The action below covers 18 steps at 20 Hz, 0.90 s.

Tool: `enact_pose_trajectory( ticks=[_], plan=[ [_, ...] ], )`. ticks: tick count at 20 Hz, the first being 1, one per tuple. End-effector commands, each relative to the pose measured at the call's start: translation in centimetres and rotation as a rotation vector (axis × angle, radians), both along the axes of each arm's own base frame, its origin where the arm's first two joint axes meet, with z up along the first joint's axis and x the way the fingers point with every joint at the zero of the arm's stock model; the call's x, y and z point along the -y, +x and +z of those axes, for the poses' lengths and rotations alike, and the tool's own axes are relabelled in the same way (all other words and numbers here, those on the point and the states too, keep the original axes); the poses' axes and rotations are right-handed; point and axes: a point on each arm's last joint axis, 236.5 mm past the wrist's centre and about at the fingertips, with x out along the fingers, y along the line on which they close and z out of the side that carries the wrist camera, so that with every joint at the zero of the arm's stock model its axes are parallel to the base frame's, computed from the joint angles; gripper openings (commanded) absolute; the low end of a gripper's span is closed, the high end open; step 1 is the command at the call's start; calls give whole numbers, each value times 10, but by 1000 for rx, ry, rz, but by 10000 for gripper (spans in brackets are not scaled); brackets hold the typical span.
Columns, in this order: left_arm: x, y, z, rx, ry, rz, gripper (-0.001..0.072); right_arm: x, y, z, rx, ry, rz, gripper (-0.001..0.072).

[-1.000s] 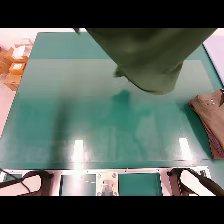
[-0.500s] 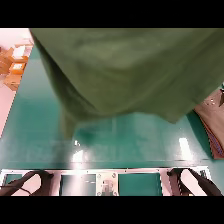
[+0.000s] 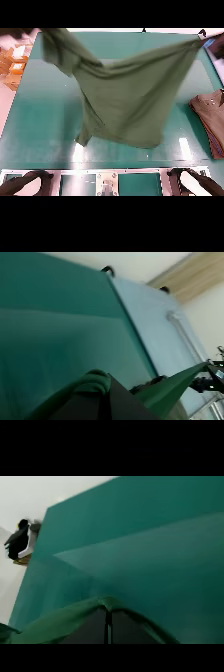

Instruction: Fold the shirts.

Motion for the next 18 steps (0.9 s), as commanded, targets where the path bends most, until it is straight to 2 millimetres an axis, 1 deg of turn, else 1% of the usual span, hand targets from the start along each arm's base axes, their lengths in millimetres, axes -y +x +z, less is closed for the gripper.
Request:
enact_pose_trajectory(
  ticks=[1,2,3,4,5,6,7,8,9,10,11,12,13,14,16,18],
  plan=[
    [17,58,-165,-189,83,76,23,13,42,-131,-218,56,-69,12],
    [26,70,-197,-234,47,48,23,18,53,-157,-269,70,-80,12],
    [35,80,-219,-262,0,26,23,21,63,-182,-315,75,-75,11],
    [41,91,-235,-279,-50,17,24,22,71,-201,-352,80,-65,12],
    [42,99,-246,-293,-84,18,24,22,76,-217,-386,90,-52,12],
    [40,102,-252,-297,-85,3,27,22,79,-226,-406,95,-41,13],
    [36,100,-252,-290,-66,-24,227,24,80,-229,-416,93,-29,61],
    [27,96,-247,-280,-48,-67,564,31,79,-226,-418,83,-23,186],
    [17,88,-238,-281,-45,-128,607,40,75,-219,-424,70,-5,271],
    [1,76,-226,-287,-45,-201,606,53,66,-213,-442,48,19,326],
    [-15,63,-216,-318,-58,-259,606,65,54,-208,-470,34,39,332],
    [-32,45,-209,-359,-67,-318,606,75,35,-206,-510,36,58,332],
    [-45,25,-207,-411,-73,-373,605,80,16,-206,-555,41,81,332],
    [-56,0,-214,-493,-51,-427,606,82,-9,-210,-612,52,103,331],
    [-66,-47,-239,-649,29,-486,605,81,-58,-219,-701,70,97,329],
    [-63,-87,-261,-732,48,-481,606,80,-99,-229,-759,106,27,329]
  ],
)
